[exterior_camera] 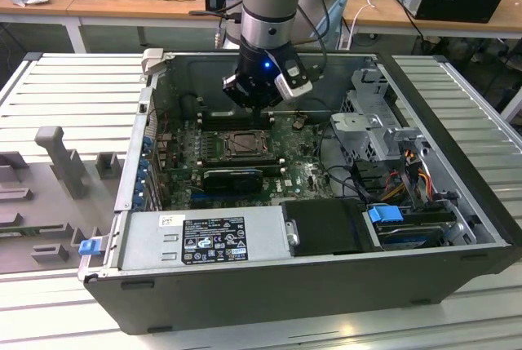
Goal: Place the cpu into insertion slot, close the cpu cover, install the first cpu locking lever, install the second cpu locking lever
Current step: 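Install the second cpu locking lever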
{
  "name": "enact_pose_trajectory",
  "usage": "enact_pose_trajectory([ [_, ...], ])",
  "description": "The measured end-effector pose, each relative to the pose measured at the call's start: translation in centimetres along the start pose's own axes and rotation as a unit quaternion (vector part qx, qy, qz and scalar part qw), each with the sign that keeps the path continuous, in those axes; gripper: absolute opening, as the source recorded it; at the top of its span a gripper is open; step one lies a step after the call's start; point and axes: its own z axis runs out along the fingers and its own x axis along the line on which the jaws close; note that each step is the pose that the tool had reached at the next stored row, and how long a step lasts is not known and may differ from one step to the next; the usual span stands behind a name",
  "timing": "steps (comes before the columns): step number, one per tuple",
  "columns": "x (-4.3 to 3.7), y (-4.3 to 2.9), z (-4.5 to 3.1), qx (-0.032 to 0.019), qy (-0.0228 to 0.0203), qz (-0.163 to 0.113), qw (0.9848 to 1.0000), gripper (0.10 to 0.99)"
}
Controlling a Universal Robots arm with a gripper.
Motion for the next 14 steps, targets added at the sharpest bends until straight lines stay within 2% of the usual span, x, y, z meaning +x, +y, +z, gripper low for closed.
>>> enact_pose_trajectory([
  [1, 0.0, -0.06, -0.01, 0.0, 0.0, 0.0, 1.0, 0.106],
  [7, 0.05, -1.5, -0.18, 0.0, 0.0, 0.0, 1.0, 0.106],
  [10, 0.06, -1.59, -0.31, 0.0001, 0.0, 0.0, 1.0, 0.106],
  [14, 0.07, -1.49, -1.37, 0.0, 0.0, 0.0, 1.0, 0.106],
])
